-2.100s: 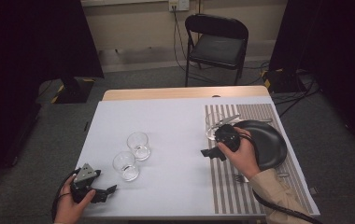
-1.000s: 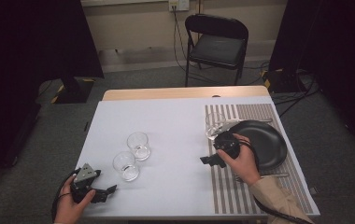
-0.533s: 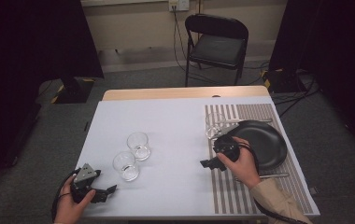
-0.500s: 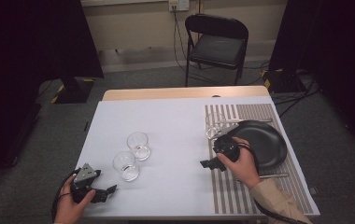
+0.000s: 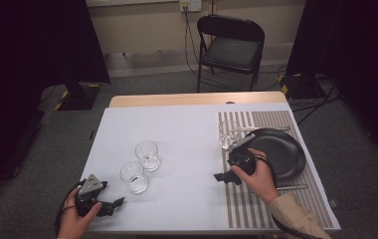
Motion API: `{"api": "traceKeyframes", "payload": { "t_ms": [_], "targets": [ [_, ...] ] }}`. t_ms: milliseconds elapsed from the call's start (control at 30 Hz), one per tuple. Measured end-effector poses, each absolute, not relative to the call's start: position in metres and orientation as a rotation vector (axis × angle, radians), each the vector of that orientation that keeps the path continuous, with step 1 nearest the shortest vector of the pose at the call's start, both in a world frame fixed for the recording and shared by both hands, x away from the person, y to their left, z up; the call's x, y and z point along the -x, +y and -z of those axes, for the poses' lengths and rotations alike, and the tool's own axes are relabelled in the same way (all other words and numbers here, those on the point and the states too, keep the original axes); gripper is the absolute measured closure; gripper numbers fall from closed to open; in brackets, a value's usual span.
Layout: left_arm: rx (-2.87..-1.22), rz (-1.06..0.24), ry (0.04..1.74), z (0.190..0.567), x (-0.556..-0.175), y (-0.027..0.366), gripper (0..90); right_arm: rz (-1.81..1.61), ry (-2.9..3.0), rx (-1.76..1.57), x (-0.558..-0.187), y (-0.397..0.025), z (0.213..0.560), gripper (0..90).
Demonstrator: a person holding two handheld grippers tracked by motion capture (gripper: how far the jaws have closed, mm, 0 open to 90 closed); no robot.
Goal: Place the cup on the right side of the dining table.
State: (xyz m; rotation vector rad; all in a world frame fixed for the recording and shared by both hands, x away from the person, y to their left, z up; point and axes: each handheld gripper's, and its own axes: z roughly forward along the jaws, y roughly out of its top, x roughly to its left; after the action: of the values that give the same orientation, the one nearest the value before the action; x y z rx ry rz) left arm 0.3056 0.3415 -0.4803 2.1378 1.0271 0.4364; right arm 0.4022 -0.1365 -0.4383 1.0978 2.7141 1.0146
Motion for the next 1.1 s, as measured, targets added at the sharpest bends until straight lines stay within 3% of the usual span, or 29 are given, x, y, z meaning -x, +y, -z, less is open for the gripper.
{"api": "traceKeyframes", "payload": {
  "t_ms": [1100],
  "targets": [
    [-2.138, -0.437, 1.027, 0.48, -0.306, 0.342, 8.5, -0.979, 2.758, -1.067, -0.388, -0.135, 0.454, 16.5]
  ]
}}
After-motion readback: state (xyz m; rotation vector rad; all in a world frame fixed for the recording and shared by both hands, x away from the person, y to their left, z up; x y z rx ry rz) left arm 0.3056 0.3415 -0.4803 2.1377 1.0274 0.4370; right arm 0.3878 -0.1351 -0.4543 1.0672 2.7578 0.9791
